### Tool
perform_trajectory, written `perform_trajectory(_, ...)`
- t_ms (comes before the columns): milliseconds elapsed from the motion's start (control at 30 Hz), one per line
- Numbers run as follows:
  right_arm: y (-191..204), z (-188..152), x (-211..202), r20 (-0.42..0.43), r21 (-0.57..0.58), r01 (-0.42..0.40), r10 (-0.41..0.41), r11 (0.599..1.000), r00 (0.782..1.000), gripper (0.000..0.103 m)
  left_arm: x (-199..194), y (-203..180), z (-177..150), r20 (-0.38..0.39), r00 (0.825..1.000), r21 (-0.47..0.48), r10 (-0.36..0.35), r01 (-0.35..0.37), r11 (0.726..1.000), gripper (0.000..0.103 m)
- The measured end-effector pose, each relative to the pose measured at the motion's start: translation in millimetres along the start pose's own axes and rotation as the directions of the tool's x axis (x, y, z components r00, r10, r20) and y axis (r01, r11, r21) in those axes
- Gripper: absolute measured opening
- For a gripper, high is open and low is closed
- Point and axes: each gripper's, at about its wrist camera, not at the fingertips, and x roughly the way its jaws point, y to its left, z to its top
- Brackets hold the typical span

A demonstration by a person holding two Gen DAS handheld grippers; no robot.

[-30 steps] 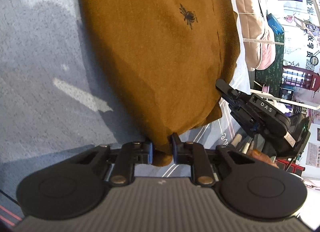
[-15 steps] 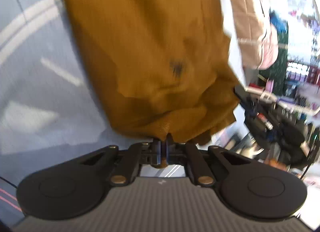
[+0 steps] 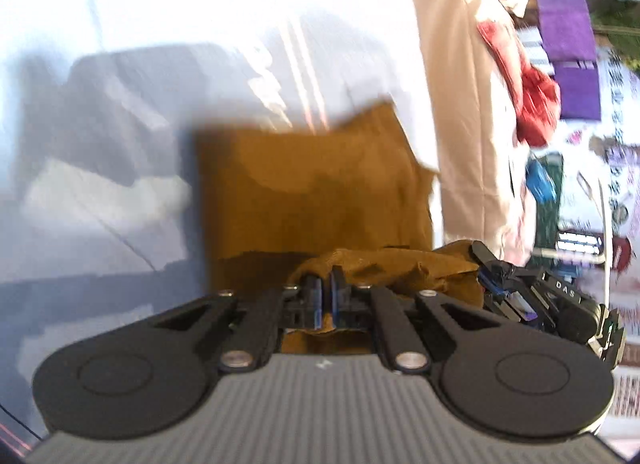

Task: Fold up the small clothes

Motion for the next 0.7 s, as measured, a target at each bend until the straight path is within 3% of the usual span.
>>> perform_trajectory(300, 36, 5, 73, -0.018, -0.044, 0.075, -0.075, 0.996, 0.997, 0.010, -28, 35, 44, 0.046, 0.999, -0.011, 0.026, -0.026, 1.000, 0.004)
perform_trajectory(700, 41, 11, 72, 0.036, -0.018, 0.023, -0.022, 1.000, 0.999, 0.017, -35, 36, 52, 0.060, 0.996, 0.065, 0.061, -0.065, 0.996, 0.006)
